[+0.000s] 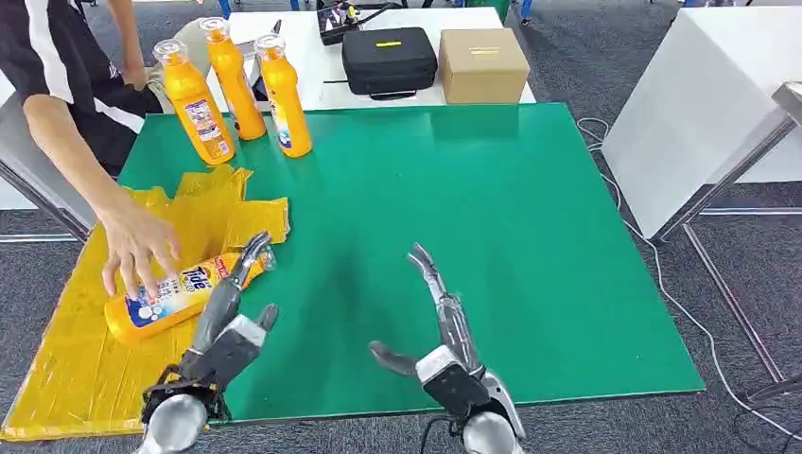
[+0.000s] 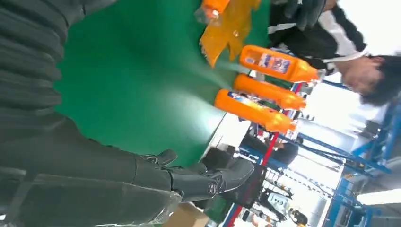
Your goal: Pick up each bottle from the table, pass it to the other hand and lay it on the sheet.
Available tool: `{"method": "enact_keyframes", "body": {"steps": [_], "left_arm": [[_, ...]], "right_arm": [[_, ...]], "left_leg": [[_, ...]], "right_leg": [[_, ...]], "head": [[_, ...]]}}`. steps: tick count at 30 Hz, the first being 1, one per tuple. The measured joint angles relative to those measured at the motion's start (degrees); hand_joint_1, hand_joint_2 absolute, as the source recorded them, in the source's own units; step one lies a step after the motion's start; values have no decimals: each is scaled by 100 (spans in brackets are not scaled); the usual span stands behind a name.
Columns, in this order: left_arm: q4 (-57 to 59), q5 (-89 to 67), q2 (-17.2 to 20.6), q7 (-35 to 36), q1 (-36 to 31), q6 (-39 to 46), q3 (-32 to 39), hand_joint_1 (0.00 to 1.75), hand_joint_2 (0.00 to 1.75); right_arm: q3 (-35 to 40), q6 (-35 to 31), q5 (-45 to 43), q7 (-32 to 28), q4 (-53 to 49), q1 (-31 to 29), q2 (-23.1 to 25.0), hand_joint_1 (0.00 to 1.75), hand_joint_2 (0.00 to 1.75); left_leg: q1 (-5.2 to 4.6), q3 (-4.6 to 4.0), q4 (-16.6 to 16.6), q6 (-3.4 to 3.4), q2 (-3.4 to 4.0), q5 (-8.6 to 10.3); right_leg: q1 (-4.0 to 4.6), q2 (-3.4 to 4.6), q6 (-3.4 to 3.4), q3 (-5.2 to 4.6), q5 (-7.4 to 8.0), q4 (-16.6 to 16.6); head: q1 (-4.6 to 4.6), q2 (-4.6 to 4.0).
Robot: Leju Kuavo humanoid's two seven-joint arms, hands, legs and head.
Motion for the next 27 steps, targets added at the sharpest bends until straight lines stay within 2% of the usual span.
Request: {"method": "enact_keyframes", "body": {"steps": [10,27], "left_arm": [[-378,1350,0,-485,812,-770,-4,0,175],[-347,1490,-9,-404,1054,-692,-101,0,175]], "right_arm": [[-4,468,-1112,-205,-59,201,-356,0,175],[-37,393,-1156,-249,-89,261,-487,0,175]], "left_leg": [[0,5,0,0,0,1],[0,4,0,0,-1,1]], "right_leg": [[0,0,0,4,1,0],[1,-1,0,5,1,0]], "head": [[0,0],[0,-2]]}}
